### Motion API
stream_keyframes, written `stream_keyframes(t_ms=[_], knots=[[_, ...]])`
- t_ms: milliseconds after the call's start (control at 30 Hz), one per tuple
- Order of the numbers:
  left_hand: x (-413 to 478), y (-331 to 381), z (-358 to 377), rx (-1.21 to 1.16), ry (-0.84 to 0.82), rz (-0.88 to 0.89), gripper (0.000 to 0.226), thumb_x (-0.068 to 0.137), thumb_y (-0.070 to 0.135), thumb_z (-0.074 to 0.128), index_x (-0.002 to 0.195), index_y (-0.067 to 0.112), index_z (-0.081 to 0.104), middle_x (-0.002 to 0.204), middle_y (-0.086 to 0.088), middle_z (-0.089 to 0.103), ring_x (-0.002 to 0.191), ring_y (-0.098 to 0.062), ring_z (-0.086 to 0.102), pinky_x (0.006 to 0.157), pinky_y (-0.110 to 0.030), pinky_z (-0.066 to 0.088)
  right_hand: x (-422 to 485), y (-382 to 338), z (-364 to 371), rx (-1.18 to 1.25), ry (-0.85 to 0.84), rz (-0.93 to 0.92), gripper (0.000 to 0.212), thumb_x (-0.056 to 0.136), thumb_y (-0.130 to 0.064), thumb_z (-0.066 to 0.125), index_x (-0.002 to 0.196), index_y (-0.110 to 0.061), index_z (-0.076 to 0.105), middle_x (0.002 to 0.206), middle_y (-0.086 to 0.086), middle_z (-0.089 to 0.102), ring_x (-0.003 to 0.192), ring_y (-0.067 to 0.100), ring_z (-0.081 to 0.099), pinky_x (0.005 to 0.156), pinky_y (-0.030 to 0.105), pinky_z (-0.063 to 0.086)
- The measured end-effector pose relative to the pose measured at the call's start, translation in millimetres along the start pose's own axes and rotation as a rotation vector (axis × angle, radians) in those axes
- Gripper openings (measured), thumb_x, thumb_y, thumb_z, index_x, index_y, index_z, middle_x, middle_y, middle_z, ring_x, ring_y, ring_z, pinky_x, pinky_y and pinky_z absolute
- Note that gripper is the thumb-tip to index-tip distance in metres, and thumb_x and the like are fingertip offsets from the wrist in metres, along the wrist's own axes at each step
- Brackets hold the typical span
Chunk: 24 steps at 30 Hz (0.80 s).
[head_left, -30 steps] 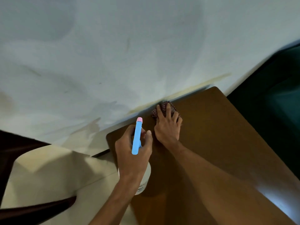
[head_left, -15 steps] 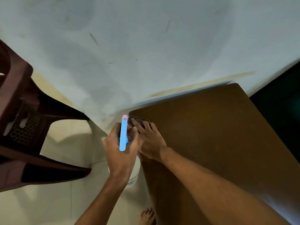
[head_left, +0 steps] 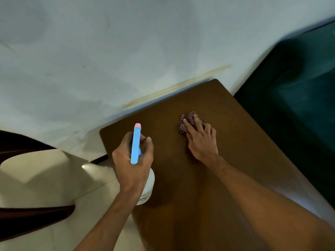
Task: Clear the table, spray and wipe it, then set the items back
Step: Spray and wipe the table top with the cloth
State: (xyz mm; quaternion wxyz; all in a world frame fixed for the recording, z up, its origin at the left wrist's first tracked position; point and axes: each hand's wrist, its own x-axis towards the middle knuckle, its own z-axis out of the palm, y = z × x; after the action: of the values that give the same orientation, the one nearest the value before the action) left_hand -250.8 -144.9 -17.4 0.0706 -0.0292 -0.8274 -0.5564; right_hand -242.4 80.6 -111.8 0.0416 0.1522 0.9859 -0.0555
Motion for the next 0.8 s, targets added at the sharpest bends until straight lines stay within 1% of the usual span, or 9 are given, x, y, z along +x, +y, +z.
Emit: stream_keyframes(t_ms=[67,133,200,300,400,467,600,700,800], knots=[[1.9,5.1,12.6,-0.010,-0.038,0.016,0.011,0.089,0.021,0.074,0.090,0.015,0.065,0.073,0.009,0.062,0.065,-0.013,0.064,0.061,-0.012,0.052,-4.7,5.6,-1.7,0.047,0.018,0.168,0.051,0.106,-0.039,0.026,0.156,-0.039,0.017,0.165,0.003,0.014,0.133,0.034,0.030,0.111,0.049,0.026],[5.3,9.3,24.9,-0.007,-0.064,0.023,0.010,0.089,0.019,0.074,0.090,0.014,0.065,0.073,0.011,0.061,0.070,-0.007,0.065,0.062,-0.007,0.050,-5.1,0.0,-3.5,0.057,0.015,0.224,0.052,0.106,-0.037,0.027,0.156,-0.037,0.016,0.164,0.005,0.013,0.132,0.035,0.029,0.111,0.051,0.024],[10.5,11.0,37.6,-0.022,-0.093,0.028,0.011,0.088,0.018,0.075,0.091,0.012,0.067,0.073,0.010,0.062,0.071,-0.007,0.065,0.063,-0.008,0.051,1.4,-0.1,-5.9,0.050,-0.009,0.179,0.053,0.106,-0.037,0.027,0.157,-0.038,0.014,0.165,0.006,0.012,0.134,0.034,0.026,0.113,0.051,0.020],[20.5,12.9,58.7,-0.051,-0.119,0.051,0.013,0.086,0.021,0.075,0.093,0.012,0.068,0.074,0.008,0.064,0.069,-0.012,0.066,0.061,-0.014,0.055,20.9,18.9,-10.2,-0.004,-0.061,0.023,0.055,0.105,-0.040,0.026,0.157,-0.040,0.008,0.166,0.004,0.006,0.139,0.033,0.021,0.116,0.048,0.015],[29.3,18.4,80.2,-0.068,-0.149,0.091,0.016,0.085,0.024,0.074,0.093,0.012,0.068,0.073,0.010,0.064,0.070,-0.011,0.067,0.059,-0.011,0.054,58.9,37.6,-14.9,-0.052,-0.083,-0.026,0.055,0.105,-0.044,0.025,0.157,-0.040,0.008,0.166,0.003,0.005,0.143,0.033,0.018,0.118,0.048,0.013],[34.8,20.6,96.9,-0.070,-0.180,0.101,0.014,0.086,0.022,0.075,0.091,0.011,0.068,0.071,0.010,0.063,0.067,-0.010,0.066,0.057,-0.009,0.051,90.5,47.0,-18.3,-0.060,-0.072,0.010,0.054,0.105,-0.044,0.025,0.157,-0.040,0.010,0.166,0.004,0.007,0.144,0.034,0.018,0.117,0.049,0.014],[46.2,27.4,123.0,-0.105,-0.205,0.109,0.010,0.086,0.017,0.076,0.088,0.012,0.067,0.069,0.009,0.063,0.063,-0.010,0.066,0.055,-0.009,0.050,136.3,73.0,-24.0,-0.068,-0.058,0.057,0.054,0.105,-0.043,0.026,0.157,-0.039,0.011,0.166,0.004,0.009,0.143,0.034,0.020,0.115,0.048,0.018],[51.4,32.8,139.7,-0.108,-0.226,0.125,0.011,0.087,0.018,0.075,0.089,0.011,0.067,0.069,0.010,0.062,0.064,-0.007,0.065,0.056,-0.007,0.048,141.8,99.7,-23.6,-0.074,-0.049,0.159,0.054,0.105,-0.044,0.028,0.157,-0.039,0.013,0.166,0.004,0.009,0.142,0.035,0.021,0.115,0.049,0.019],[51.5,37.5,150.8,-0.122,-0.260,0.147,0.011,0.087,0.018,0.075,0.089,0.010,0.067,0.069,0.009,0.062,0.063,-0.005,0.064,0.056,-0.005,0.046,123.2,119.3,-21.3,-0.019,-0.010,0.294,0.053,0.105,-0.044,0.028,0.157,-0.037,0.018,0.166,0.004,0.010,0.143,0.034,0.021,0.115,0.049,0.019]])
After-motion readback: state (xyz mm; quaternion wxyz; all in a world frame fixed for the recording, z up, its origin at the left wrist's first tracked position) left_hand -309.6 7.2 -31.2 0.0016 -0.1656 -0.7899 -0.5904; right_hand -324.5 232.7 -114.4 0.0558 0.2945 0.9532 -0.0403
